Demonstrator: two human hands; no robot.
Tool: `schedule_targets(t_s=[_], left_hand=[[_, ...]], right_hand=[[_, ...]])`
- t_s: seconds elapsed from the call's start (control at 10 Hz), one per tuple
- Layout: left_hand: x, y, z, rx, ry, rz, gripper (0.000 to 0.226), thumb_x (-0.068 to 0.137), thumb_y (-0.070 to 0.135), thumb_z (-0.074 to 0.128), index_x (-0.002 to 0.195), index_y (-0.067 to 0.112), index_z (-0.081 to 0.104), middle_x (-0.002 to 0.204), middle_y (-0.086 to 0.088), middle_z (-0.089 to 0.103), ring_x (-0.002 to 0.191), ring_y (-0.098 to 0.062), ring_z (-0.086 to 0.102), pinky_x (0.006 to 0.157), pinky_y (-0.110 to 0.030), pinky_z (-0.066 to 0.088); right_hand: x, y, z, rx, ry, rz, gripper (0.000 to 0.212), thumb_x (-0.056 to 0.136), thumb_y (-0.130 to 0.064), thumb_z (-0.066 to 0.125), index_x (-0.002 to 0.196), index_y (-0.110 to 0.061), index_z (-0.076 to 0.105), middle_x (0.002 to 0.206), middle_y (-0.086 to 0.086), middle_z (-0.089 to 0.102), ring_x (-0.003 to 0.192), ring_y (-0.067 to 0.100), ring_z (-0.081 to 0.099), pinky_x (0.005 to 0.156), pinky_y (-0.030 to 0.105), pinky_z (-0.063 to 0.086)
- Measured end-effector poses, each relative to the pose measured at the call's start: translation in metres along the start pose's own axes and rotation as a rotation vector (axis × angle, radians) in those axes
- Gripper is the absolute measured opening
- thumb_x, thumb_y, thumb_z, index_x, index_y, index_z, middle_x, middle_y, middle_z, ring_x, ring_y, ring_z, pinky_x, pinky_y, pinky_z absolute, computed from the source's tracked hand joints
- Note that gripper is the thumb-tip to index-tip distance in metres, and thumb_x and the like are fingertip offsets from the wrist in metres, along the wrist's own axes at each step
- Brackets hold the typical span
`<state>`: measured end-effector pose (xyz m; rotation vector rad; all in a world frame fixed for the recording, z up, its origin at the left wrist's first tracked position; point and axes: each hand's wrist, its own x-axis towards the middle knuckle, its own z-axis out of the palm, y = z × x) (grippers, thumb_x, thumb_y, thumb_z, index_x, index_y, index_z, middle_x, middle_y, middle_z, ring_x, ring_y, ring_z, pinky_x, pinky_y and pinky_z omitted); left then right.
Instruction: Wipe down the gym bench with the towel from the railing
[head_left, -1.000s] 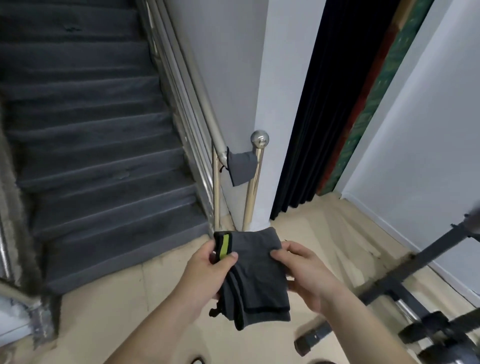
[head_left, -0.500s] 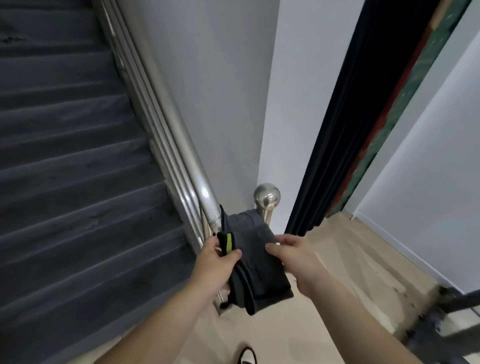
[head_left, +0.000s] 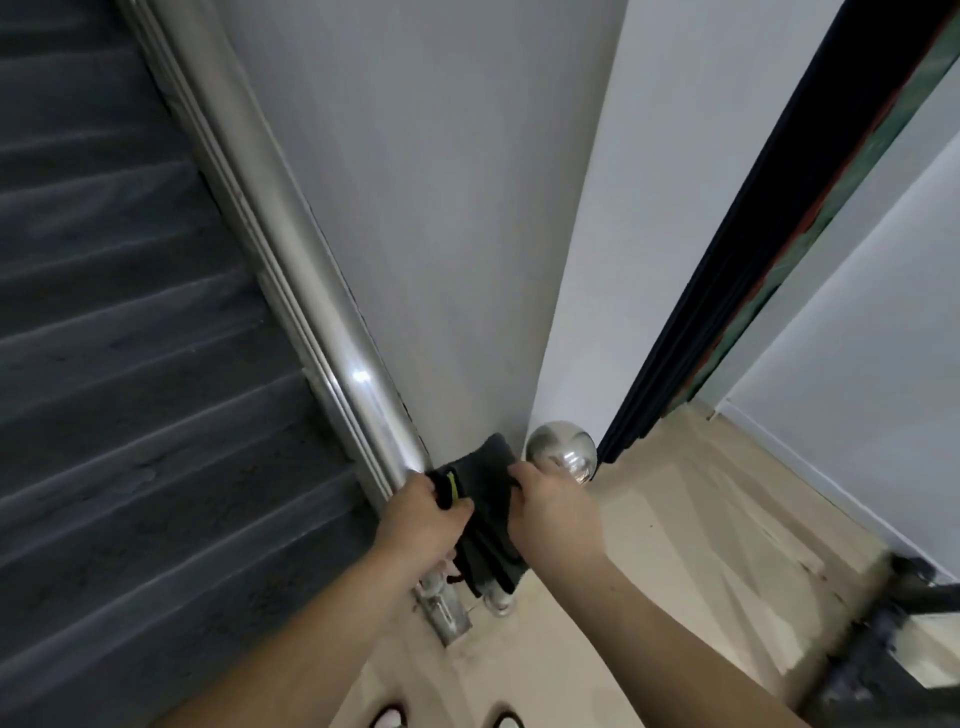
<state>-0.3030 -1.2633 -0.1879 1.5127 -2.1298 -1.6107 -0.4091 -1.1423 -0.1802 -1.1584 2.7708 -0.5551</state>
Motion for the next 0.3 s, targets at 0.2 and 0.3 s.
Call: schedule_targets(t_s=[0.2, 0.3], left_hand=[[0.021, 0.002, -0.035, 0.363, -0.017, 0.298, 0.031, 0.081, 0.047, 0.07, 0.082, 0.023, 0.052, 0.072, 0.0, 0.068, 0.063, -0.021, 0.071, 0.06, -0.045, 0.062], [0.021, 0.015, -0.042, 0.403, -0.12, 0.421, 0.026, 0.086, 0.041, 0.07, 0.074, 0.024, 0.055, 0.068, 0.002, 0.065, 0.064, -0.017, 0.065, 0.064, -0.038, 0.058]], right_hand=[[-0.025, -0.009, 0.005, 0.173, 0.056, 0.249, 0.018, 0.094, -0.028, 0.061, 0.103, -0.027, 0.077, 0.104, -0.008, 0.065, 0.094, 0.017, 0.065, 0.064, 0.035, 0.054], [-0.032, -0.015, -0.006, 0.443, 0.055, 0.412, 0.018, 0.095, -0.027, 0.062, 0.102, -0.028, 0.078, 0.099, -0.012, 0.072, 0.09, 0.011, 0.069, 0.078, 0.034, 0.057]])
